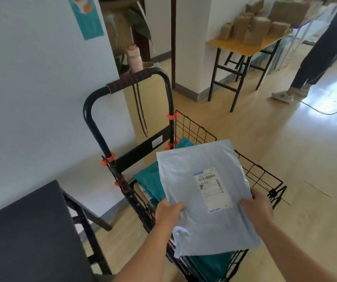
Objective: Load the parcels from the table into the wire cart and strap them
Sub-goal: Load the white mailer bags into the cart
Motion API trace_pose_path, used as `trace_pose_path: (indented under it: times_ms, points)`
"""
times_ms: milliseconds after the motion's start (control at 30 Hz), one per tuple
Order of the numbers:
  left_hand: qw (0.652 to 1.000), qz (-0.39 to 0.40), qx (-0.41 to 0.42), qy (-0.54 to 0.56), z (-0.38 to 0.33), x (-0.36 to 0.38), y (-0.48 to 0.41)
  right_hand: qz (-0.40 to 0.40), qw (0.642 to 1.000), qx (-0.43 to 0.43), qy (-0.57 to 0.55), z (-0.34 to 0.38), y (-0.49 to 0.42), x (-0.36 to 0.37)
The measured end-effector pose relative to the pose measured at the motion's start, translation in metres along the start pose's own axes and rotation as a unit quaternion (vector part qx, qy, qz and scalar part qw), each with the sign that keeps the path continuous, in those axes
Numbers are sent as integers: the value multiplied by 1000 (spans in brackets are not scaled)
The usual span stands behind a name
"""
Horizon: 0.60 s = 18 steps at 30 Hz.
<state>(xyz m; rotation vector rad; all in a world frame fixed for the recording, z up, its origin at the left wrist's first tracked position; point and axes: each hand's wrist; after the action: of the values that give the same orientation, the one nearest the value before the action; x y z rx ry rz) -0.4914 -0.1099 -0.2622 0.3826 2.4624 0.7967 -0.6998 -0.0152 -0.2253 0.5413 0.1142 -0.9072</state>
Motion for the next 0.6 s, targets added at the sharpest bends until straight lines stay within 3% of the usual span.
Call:
trace_pose_path:
  times_ms: [300,600]
  points:
    - [994,17,-90,-54,0,16,-40,80,989,-44,120,26,-75,27]
    - [979,-69,-192,-11,13,53,-58,223,943,-63,238,23,-165,63]
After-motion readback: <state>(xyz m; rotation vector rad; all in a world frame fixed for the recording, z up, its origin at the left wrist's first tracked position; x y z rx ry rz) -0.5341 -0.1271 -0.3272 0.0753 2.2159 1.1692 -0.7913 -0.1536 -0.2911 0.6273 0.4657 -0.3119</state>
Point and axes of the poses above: each hand's wrist, its own y-axis away from the middle knuckle, its own x-axis out of the palm, z = x × y, and after that the axes turned 15 degrees about -y, right-handed
